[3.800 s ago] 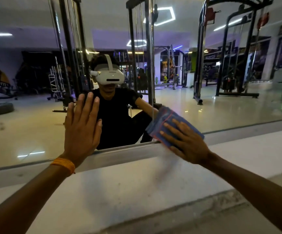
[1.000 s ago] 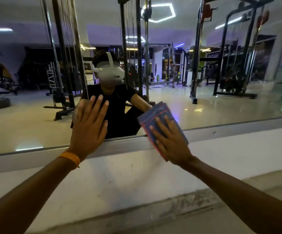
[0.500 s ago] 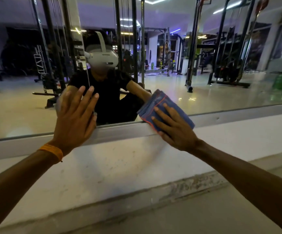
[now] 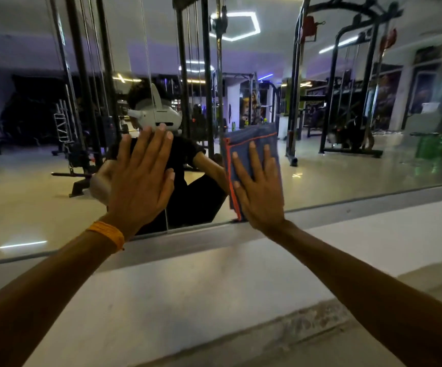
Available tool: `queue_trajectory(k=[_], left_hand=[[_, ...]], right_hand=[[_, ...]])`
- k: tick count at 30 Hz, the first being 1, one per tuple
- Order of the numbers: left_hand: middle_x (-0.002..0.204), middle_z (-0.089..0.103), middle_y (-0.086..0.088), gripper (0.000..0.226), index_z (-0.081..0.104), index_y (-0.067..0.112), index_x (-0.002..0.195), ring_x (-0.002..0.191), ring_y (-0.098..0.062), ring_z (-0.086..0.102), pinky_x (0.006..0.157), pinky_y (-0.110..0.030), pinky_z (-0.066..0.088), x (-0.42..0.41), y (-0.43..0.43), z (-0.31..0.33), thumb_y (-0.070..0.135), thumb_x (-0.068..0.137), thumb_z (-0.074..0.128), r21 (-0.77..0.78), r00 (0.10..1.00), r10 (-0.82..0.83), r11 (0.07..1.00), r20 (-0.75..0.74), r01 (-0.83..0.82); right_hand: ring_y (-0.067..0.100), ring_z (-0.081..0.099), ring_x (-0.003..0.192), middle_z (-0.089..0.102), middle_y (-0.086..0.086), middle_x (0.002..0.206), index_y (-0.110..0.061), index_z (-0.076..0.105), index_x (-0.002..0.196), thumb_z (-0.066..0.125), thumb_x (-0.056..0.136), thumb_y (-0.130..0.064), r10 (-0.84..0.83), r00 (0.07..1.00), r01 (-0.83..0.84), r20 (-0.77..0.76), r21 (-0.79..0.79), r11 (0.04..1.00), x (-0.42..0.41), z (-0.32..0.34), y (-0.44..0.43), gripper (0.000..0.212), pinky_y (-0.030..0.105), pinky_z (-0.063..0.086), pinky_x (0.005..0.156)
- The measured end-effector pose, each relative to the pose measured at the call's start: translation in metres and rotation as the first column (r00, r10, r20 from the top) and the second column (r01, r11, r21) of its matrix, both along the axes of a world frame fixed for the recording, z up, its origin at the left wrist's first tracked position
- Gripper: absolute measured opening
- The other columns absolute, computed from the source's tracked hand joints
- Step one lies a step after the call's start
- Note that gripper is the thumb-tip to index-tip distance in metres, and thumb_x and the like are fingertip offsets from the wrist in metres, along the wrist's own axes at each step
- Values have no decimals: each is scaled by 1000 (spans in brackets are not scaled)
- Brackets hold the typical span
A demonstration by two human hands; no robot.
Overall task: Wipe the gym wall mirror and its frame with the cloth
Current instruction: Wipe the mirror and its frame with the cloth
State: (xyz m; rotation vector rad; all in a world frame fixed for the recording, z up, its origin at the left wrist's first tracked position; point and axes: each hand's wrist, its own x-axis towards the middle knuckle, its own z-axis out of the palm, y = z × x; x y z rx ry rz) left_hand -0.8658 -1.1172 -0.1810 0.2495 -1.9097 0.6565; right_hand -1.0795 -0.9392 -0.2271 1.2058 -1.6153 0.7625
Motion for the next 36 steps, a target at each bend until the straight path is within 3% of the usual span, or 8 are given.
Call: queue_trajectory(k=[5, 11, 14, 19, 26, 29, 32, 36], left_hand=[[173, 10, -14, 70, 16, 7, 164, 160, -31, 4, 127, -62, 7, 5, -8, 34, 39, 105, 36, 25, 1000, 10, 1000, -14, -9], [173, 4, -11, 73, 10, 10, 165, 160, -31, 0, 127, -62, 3, 4, -11, 85, 46, 104, 28, 88, 997, 1, 996, -81, 6], [173, 3, -10, 73, 9, 10, 165, 161, -30, 0, 127, -61, 3, 4, -14, 96, 46, 105, 26, 78, 997, -4, 997, -81, 10], [173, 7, -10, 68, 12, 11, 165, 161, -29, 4, 128, -59, 6, 12, -25, 95, 42, 106, 27, -2, 998, -33, 999, -61, 32], [172, 7, -11, 72, 15, 7, 164, 161, -28, 2, 128, -57, 4, 7, -16, 112, 45, 104, 28, -7, 994, -42, 999, -98, 41], [172, 5, -11, 74, 14, 7, 164, 161, -27, 0, 129, -48, -6, 0, -9, 151, 46, 103, 27, -18, 992, -29, 999, -123, 27], [172, 10, -14, 75, 15, 7, 164, 160, -31, 4, 129, -54, 1, -7, -11, 186, 49, 103, 23, 7, 991, 33, 999, -133, -33], [172, 9, -14, 73, 18, 5, 164, 160, -31, 3, 129, -57, 5, -4, -13, 198, 46, 104, 25, -48, 987, 77, 995, -140, -84]], right_hand=[[39, 7, 159, 19, 16, 170, -19, 29, 161, 36, 108, -45, 8, 940, 43, -341, 141, 989, -20, 66, 6, 59, 55, 2, 128], [35, 10, 159, 17, 12, 171, -21, 26, 163, 3, 106, -60, -221, 914, 354, 340, -403, 844, -14, 138, -16, 73, 56, 13, 126], [37, 7, 159, 12, 12, 172, -24, 22, 163, 21, 108, -52, -120, 993, 120, 16, -229, 966, 33, 113, -45, 62, 57, 6, 127], [35, 5, 159, 12, 10, 172, -26, 24, 163, 37, 105, -55, -28, 886, 101, -463, 132, 986, -7, 128, -12, 66, 58, 6, 127], [34, 2, 160, 8, 9, 173, -27, 13, 164, 3, 104, -65, -219, 957, 276, 191, -356, 893, -34, 230, -4, 73, 58, 5, 128], [35, 3, 160, 7, 8, 172, -30, 10, 163, 20, 106, -59, -113, 982, 89, -151, -162, 983, 2, 213, -30, 64, 57, 1, 128], [35, 3, 159, 14, 11, 172, -28, 20, 163, 31, 105, -58, -40, 880, 73, -473, 52, 996, -19, 219, -15, 66, 59, 6, 127], [32, -2, 160, 6, 10, 173, -32, 10, 164, 14, 104, -68, -131, 916, 128, -379, -32, 991, -82, 289, 24, 70, 62, 11, 125]])
